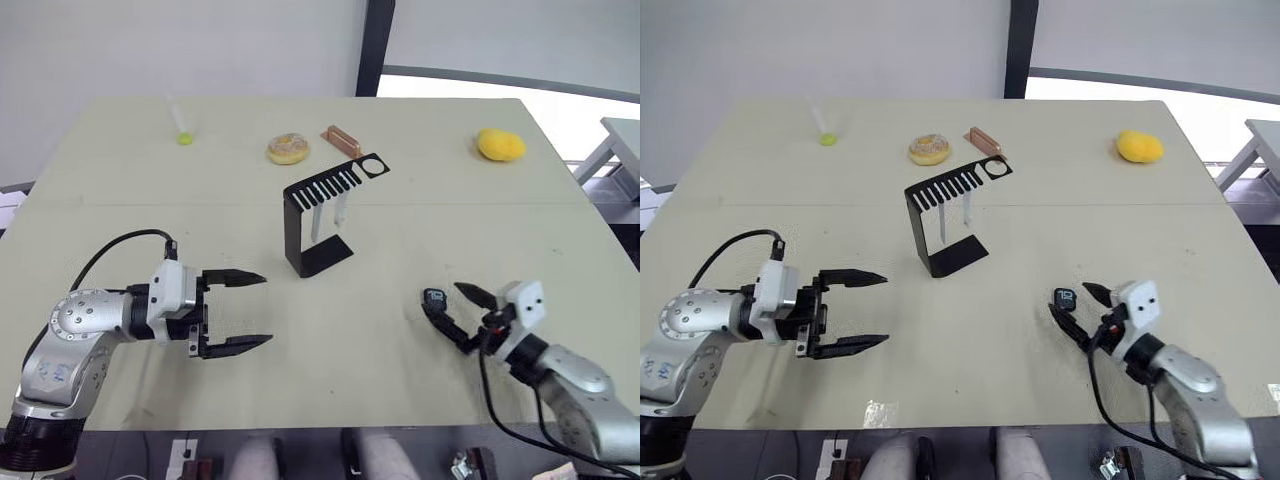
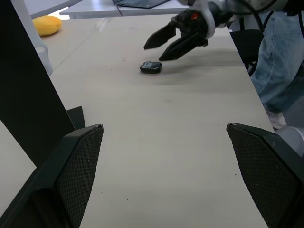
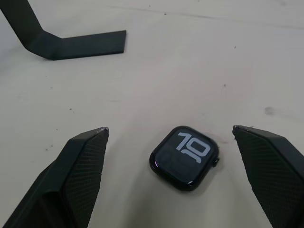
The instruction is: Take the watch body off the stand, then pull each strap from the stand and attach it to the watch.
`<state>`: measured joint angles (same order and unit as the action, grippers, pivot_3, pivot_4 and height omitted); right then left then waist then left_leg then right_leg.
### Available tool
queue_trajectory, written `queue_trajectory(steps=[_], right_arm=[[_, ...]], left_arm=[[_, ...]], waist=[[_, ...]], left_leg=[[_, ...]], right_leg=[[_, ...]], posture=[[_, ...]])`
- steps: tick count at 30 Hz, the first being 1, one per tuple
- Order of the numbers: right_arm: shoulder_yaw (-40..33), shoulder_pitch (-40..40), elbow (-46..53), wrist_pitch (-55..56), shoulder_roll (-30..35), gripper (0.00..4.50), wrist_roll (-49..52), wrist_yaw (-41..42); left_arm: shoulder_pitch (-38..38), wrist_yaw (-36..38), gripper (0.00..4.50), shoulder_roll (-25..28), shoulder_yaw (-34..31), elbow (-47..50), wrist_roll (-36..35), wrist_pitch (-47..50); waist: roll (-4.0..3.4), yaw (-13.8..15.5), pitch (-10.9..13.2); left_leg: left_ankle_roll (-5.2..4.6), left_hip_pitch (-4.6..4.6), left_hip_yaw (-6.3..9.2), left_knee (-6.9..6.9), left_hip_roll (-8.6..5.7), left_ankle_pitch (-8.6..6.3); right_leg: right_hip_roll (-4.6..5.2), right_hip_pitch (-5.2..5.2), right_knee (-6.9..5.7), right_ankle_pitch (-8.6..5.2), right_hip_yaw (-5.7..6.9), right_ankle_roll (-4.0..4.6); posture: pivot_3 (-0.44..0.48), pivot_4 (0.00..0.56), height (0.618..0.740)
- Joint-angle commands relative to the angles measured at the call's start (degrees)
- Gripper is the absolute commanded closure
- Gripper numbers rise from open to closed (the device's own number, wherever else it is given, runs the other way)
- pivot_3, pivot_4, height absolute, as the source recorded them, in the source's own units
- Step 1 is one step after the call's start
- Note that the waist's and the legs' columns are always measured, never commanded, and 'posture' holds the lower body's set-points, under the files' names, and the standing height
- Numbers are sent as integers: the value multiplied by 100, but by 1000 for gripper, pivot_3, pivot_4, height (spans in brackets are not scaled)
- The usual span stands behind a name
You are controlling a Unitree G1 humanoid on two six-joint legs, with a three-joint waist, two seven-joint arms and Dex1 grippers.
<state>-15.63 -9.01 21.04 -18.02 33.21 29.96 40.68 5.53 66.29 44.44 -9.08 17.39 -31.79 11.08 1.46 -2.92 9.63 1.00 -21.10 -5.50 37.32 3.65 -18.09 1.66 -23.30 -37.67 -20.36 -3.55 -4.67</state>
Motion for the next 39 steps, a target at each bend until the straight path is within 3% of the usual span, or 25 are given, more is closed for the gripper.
queue_trajectory(steps=[1,7,11,14,18,20,21,22,24,25,28,31,34,39], right_arm=[[-897,-490,504,478,409,35,323,741],[-2374,-1702,-96,1311,603,35,328,1641],[-3157,-2254,-1662,2839,630,35,-227,2285],[-3317,-2383,-2581,3381,628,35,-345,2413],[-3145,-2187,-2948,3177,622,35,-76,2455],[-2983,-1982,-2881,3037,599,35,69,2479],[-2797,-1813,-2685,3062,543,35,236,2637],[-2607,-1656,-2493,3035,507,35,374,2760],[-2337,-1368,-2226,3023,447,35,549,2872],[-2218,-1181,-2157,3080,433,35,543,2865],[-1730,-473,-1843,2850,396,35,702,2746],[-1202,138,-1490,2307,426,35,1091,2872],[-789,449,-1362,2125,352,35,1136,2969],[-251,790,-1388,2021,198,35,1002,3015]], left_arm=[[-289,-112,0,58,-463,-76,61,-196],[-943,-675,0,-109,-1210,-423,324,-484],[-1798,-1032,0,-374,-2031,-812,640,-1105],[-2280,-1306,0,-545,-2563,-980,712,-1336],[-2460,-1531,0,-666,-2667,-675,609,-1258],[-2493,-1615,0,-733,-2576,-405,559,-1179],[-2491,-1729,0,-807,-2455,-96,516,-1071],[-2469,-1877,0,-887,-2329,220,480,-944],[-2422,-2105,0,-959,-2132,694,425,-671],[-2383,-2274,0,-936,-1992,992,293,-288],[-2058,-3005,0,-1131,-1427,1962,153,386],[-1575,-3899,0,-1565,-328,2599,575,1025],[-1019,-4677,0,-2074,425,2610,1040,1449],[-418,-5304,0,-2610,1224,2035,1870,1460]], waist=[[0,-3,0],[11,0,6],[7,-20,7],[15,-31,6],[14,-26,7],[3,-26,3],[-4,-26,-1],[-9,-26,0],[-14,-25,1],[-18,-23,1],[-33,-13,10],[-43,-1,15],[-51,69,21],[-53,122,22]], left_leg=[[-2,0,1,-2,0,-1],[-10,28,7,-11,1,-6],[-22,100,0,-33,7,-48],[-23,153,-10,-36,19,-77],[-22,171,-17,-34,20,-81],[4,195,-16,-38,20,-101],[9,203,-14,-42,22,-104],[9,203,-14,-42,22,-105],[3,200,-14,-43,21,-102],[-11,199,-14,-43,22,-95],[-12,194,-12,-42,24,-95],[-14,192,-12,-36,23,-95],[-17,192,-8,-21,21,-93],[-14,195,-4,-15,23,-89]], right_leg=[[-1,0,2,0,0,0],[-3,44,30,0,6,0],[3,154,85,-2,13,3],[1,194,116,-9,16,14],[12,211,121,-9,12,15],[19,265,132,-19,13,33],[21,279,144,-61,16,111],[23,281,145,-61,17,111],[20,281,148,-53,17,96],[16,281,148,-13,18,22],[9,280,158,-4,18,6],[5,283,163,1,17,-4],[-4,280,164,7,15,-14],[-13,268,165,8,13,-16]], posture=[[0,150,740],[0,150,740],[0,150,740],[0,150,740],[0,150,740],[0,150,740],[0,150,740],[0,150,740],[0,150,740],[0,150,740],[0,150,740],[0,150,740],[0,150,740],[0,150,740]])
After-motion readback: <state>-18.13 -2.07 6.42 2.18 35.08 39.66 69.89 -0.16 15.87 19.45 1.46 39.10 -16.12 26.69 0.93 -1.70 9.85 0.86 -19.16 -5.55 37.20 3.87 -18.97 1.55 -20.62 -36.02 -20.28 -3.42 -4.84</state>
